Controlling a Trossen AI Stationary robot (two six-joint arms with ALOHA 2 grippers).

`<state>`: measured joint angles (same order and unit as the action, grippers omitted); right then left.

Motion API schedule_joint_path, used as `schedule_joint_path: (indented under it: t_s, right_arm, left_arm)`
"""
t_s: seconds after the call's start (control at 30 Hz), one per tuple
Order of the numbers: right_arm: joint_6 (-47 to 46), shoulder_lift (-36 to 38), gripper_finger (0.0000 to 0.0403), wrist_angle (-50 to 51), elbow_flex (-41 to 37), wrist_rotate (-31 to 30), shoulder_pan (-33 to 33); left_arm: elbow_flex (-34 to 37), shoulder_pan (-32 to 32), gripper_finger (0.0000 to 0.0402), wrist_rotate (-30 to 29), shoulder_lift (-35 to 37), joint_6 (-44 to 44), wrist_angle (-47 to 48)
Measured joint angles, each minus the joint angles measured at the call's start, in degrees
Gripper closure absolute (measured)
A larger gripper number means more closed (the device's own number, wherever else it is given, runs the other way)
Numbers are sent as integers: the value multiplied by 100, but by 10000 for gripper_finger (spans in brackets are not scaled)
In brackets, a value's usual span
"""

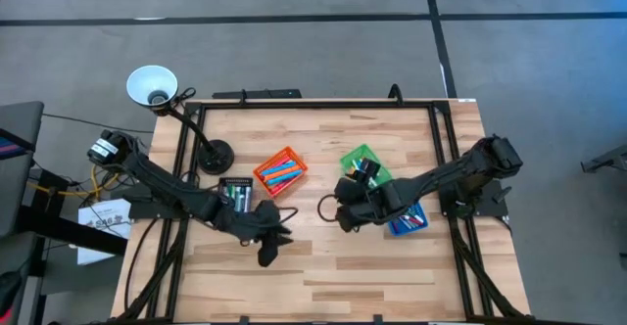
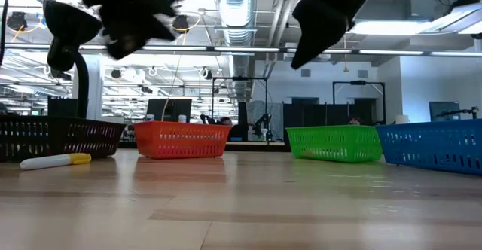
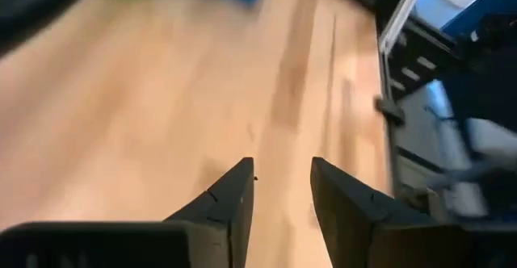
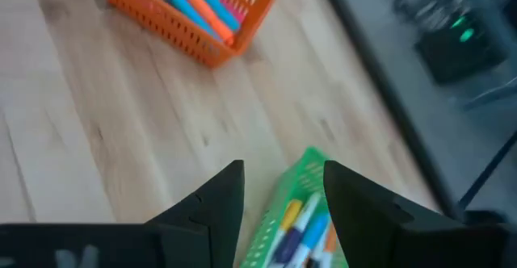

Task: Pick & Place Markers
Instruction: Put the yellow pen into the green bin

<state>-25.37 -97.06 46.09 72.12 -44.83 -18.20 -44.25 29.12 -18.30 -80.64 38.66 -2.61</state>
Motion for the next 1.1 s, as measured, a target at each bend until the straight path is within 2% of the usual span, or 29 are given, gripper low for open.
schedule_joint_path:
  t_s: [0.13, 0.2, 0.37, 0.53, 0.63, 0.7, 0.9, 1.0, 1.1]
  right_arm:
    - [337, 0, 246, 240, 168, -380, -139]
    - [343, 0, 248, 474, 250, -522, -165]
    - [350, 2, 255, 908, 264, -970, -132]
    - [664, 2, 259, 1011, 264, -1113, 117]
    - [787, 2, 260, 1008, 264, -1226, 330]
    - [787, 2, 260, 1008, 264, -1231, 490]
    - [530, 2, 260, 1016, 264, -1213, 876]
    - [254, 2, 260, 1095, 264, -990, 947]
    - [103, 2, 260, 1223, 264, -761, 897]
  left_arm:
    - [2, 190, 282, 753, 0, 1633, 759]
    - [2, 267, 282, 1127, 0, 2255, 765]
    - [-2, 337, 282, 1450, 2, 3346, 1177]
    - [-2, 341, 282, 1494, 2, 4474, 2901]
    - [-2, 361, 282, 1399, 2, 4875, 3776]
    - [0, 360, 282, 1175, 2, 5004, 3984]
    - [38, 303, 282, 563, 2, 5015, 3931]
    - [222, 262, 282, 575, -46, 5061, 3823]
    - [454, 293, 282, 838, -203, 5292, 3457]
